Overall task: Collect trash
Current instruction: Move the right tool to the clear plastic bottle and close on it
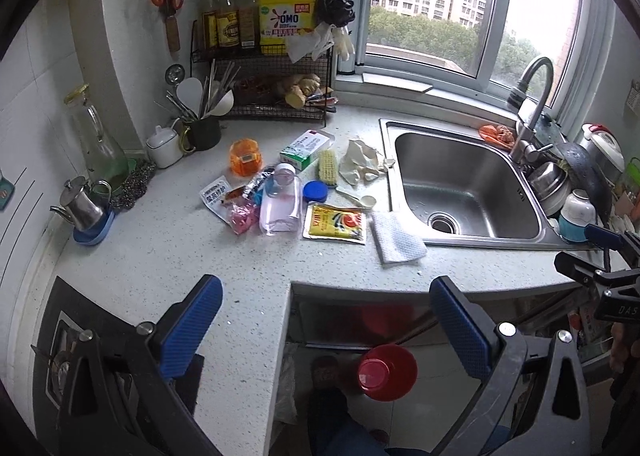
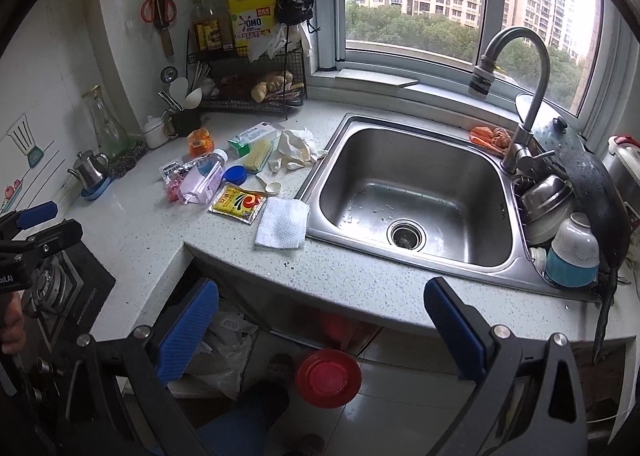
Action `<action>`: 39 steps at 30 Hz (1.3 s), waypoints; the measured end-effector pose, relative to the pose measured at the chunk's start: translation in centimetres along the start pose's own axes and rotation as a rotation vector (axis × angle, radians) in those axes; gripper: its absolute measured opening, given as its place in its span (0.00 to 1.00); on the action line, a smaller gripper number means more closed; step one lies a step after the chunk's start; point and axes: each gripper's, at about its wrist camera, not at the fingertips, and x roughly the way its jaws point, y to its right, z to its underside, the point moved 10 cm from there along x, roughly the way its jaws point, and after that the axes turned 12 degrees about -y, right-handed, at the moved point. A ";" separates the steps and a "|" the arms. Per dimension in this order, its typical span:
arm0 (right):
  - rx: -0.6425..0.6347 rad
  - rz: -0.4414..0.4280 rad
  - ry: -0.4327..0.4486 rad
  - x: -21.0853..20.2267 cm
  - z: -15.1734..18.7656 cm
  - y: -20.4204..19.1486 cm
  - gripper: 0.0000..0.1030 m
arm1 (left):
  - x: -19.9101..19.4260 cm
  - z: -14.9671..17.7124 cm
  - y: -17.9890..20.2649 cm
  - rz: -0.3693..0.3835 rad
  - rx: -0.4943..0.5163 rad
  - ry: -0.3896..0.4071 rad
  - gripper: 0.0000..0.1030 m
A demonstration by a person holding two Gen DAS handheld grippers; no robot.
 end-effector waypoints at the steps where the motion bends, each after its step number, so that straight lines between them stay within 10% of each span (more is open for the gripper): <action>1: -0.008 -0.002 0.000 0.5 -0.9 0.0 1.00 | 0.6 -0.8 -0.7 -0.008 -0.003 -0.004 1.00; 18: -0.018 -0.136 -0.199 13.0 -14.0 -8.4 1.00 | 12.6 -10.2 -12.1 -0.045 -0.059 -0.185 1.00; 39: -0.041 -0.049 -0.585 25.7 -13.9 -18.7 0.89 | 22.7 -7.2 -19.0 0.002 -0.002 -0.449 1.00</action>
